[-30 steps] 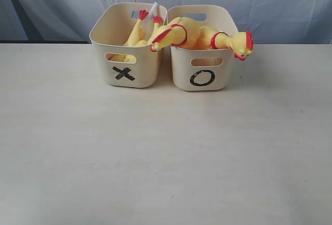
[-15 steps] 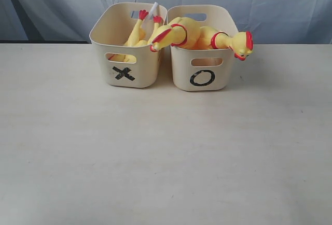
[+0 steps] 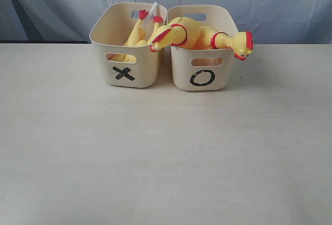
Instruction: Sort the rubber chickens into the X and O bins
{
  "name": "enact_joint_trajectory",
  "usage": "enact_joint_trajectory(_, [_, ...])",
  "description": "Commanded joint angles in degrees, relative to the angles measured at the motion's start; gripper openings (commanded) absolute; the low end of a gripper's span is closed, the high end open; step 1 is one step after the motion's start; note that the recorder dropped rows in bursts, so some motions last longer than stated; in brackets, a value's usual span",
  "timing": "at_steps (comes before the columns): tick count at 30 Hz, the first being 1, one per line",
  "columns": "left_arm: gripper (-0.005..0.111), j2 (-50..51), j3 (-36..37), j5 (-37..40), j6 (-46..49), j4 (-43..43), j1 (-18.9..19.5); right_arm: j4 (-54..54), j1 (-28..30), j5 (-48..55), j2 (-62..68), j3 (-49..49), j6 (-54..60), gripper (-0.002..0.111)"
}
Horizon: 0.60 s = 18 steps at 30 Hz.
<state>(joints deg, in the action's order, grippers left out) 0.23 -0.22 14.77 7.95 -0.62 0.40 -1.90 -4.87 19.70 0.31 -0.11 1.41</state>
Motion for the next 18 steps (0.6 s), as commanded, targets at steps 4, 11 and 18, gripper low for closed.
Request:
enact_joint_trajectory(4, [0.000, -0.2, 0.2, -0.8, -0.4, -0.6, 0.1, -0.1, 0.4, -0.1, -0.3, 0.1, 0.1, 0.000])
enact_joint_trajectory(11, [0.000, -0.2, 0.2, -1.5, -0.3, -0.6, 0.1, -0.1, 0.4, 0.1, -0.3, 0.1, 0.1, 0.000])
enact_joint_trajectory(18, [0.000, -0.2, 0.2, -1.5, -0.3, -0.6, 0.1, -0.1, 0.4, 0.1, -0.3, 0.1, 0.1, 0.000])
